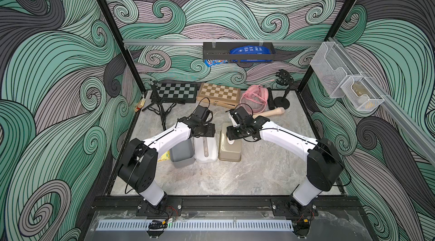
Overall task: Put the tissue paper into the tissue box
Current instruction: Pull the paper towel from the tissue box.
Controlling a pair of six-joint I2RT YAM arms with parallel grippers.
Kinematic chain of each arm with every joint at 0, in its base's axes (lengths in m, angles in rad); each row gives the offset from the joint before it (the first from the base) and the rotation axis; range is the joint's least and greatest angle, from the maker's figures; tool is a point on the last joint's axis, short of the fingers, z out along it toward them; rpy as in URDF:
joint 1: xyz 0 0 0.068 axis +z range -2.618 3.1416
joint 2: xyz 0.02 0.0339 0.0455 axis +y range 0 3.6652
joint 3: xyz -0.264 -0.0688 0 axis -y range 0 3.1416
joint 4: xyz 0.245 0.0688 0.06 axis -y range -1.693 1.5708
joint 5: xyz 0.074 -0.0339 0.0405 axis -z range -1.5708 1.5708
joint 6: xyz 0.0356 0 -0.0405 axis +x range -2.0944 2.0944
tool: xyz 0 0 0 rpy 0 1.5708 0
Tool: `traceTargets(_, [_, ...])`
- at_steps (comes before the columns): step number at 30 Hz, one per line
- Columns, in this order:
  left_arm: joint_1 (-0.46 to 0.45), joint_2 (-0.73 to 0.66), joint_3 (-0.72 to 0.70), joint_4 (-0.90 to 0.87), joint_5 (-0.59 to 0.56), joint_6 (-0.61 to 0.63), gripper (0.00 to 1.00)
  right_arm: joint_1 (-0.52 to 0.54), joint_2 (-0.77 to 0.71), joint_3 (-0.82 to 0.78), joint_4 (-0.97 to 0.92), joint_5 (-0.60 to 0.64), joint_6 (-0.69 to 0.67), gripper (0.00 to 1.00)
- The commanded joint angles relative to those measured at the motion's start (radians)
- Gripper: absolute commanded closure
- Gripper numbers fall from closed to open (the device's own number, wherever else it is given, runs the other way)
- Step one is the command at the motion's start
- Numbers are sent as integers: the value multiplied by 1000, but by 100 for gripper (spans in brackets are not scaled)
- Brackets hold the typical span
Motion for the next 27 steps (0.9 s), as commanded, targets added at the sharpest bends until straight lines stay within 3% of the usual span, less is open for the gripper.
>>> traceTargets(1, [4,-8,1,11,23,1,34,13,17,11,-23,-10,12,58])
traceTargets(4, [4,-1,2,10,27,5,34,20,26,12,-24,-12,18,68])
traceTargets(10, [3,15,-3,25,63,6,34,18,-30,32,-36,24,27,100])
traceTargets(21, [-21,61,-15,44,106,5,35,17,-77,87,-91,30,26,100])
traceTargets(22, [-24,66,-15,43,109,6,35,15,-71,83,-94,28,23,99])
traceTargets(23, [-30,73,-15,46,119,11,35,13,-62,77,-97,19,21,93])
traceTargets(24, [-34,79,-15,51,130,16,35,12,-57,72,-97,11,19,83])
traceTargets(25, [-41,87,-12,52,136,17,35,12,-54,66,-96,3,22,64])
traceTargets(26, [-47,95,-7,52,138,17,35,12,-58,61,-97,5,27,52])
traceTargets(27, [-54,100,-2,54,138,16,35,12,-72,60,-95,19,31,47])
